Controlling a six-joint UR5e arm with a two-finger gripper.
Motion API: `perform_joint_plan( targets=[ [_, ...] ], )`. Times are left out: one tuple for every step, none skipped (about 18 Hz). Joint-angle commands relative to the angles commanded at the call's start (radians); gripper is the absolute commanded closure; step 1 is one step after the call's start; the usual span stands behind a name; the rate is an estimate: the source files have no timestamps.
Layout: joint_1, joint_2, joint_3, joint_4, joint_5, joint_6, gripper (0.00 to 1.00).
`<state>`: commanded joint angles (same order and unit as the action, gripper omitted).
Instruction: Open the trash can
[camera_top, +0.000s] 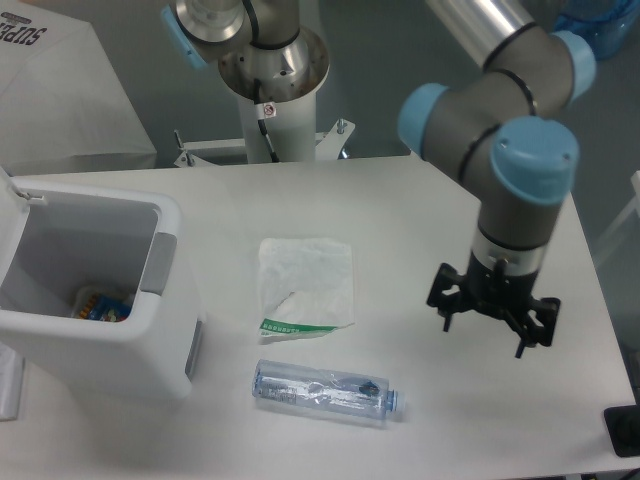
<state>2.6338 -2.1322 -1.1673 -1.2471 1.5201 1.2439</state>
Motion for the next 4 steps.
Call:
perform_joint_plan(
  targets=[
    [-0.002,0.000,-0.005,0.002,0.002,0.002,0.00],
    [-0.002,0.000,-0.009,0.005,0.003,0.002,0.00],
    [-0.003,0.000,-0.009,0.005,0.003,0.002,0.00],
    [-0.003,0.000,-0.011,0.005,0.003,0.002,0.00]
  ],
)
